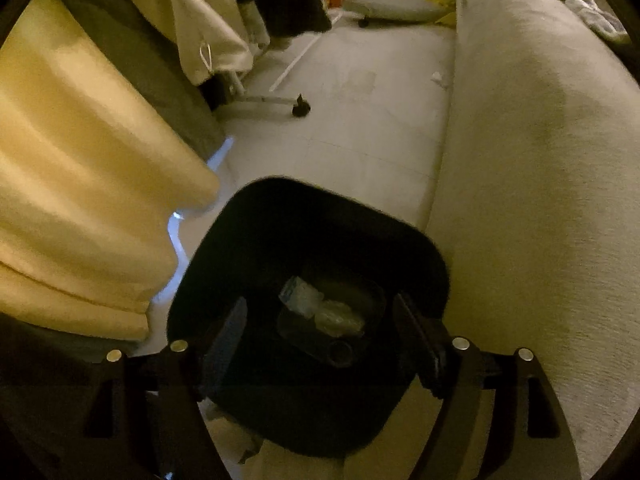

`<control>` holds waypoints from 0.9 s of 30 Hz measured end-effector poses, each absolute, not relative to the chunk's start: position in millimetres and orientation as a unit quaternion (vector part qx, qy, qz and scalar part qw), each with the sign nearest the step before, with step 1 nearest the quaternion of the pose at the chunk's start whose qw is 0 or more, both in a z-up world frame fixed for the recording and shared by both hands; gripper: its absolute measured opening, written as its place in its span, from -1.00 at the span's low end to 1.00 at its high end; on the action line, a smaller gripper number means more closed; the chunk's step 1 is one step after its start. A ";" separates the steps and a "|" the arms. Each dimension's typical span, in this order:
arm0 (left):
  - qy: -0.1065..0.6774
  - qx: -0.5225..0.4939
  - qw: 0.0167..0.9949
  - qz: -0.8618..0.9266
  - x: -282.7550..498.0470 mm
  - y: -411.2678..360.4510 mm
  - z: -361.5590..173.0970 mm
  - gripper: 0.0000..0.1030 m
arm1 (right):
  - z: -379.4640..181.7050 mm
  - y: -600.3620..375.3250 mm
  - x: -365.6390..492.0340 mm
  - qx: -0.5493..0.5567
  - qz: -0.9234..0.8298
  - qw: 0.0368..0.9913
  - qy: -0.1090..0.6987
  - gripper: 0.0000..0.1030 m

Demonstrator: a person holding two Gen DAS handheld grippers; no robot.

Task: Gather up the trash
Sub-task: 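Lower the bubble-wrap roll into the black bin and open the right gripper, then move both tools back over the bed toward the remaining trash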

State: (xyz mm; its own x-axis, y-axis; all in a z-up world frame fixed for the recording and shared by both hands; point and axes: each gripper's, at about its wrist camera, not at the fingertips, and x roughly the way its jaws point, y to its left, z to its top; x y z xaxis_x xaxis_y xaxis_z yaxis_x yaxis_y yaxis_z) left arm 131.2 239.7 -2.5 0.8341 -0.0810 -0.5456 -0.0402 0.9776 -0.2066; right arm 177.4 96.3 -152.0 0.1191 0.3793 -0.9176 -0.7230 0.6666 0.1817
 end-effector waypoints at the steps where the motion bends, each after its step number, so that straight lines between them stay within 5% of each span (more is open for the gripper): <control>1: 0.283 -0.104 0.953 -0.012 132.7 235.0 0.1 0.13 | -147.2 93.9 177.6 -0.152 0.380 0.735 0.541 0.50; 27: 0.256 -0.050 0.964 -0.055 157.3 124.3 12.0 0.32 | -62.5 -43.0 197.3 -0.118 0.329 0.837 0.421 0.49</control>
